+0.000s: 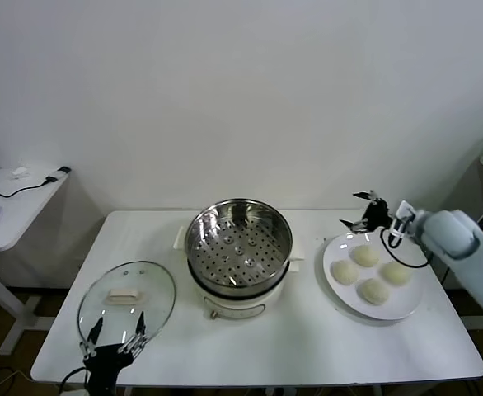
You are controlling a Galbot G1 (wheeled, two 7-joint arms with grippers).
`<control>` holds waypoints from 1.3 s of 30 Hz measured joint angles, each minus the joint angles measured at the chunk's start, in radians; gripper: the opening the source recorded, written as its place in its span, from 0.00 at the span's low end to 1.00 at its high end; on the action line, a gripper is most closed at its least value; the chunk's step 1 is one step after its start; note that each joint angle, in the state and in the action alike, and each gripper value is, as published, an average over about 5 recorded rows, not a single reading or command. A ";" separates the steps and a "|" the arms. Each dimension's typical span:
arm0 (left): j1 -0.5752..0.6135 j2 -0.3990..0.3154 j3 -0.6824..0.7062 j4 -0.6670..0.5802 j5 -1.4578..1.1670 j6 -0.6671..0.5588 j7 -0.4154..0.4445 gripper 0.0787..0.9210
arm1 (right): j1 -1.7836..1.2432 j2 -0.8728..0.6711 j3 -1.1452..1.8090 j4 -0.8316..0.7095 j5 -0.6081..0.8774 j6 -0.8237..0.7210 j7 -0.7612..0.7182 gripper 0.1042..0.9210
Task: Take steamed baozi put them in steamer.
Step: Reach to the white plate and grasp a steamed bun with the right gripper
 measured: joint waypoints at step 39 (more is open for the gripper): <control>-0.015 -0.014 -0.008 0.035 0.005 -0.008 0.002 0.88 | 0.161 0.400 -0.314 -0.735 -0.176 0.127 -0.275 0.88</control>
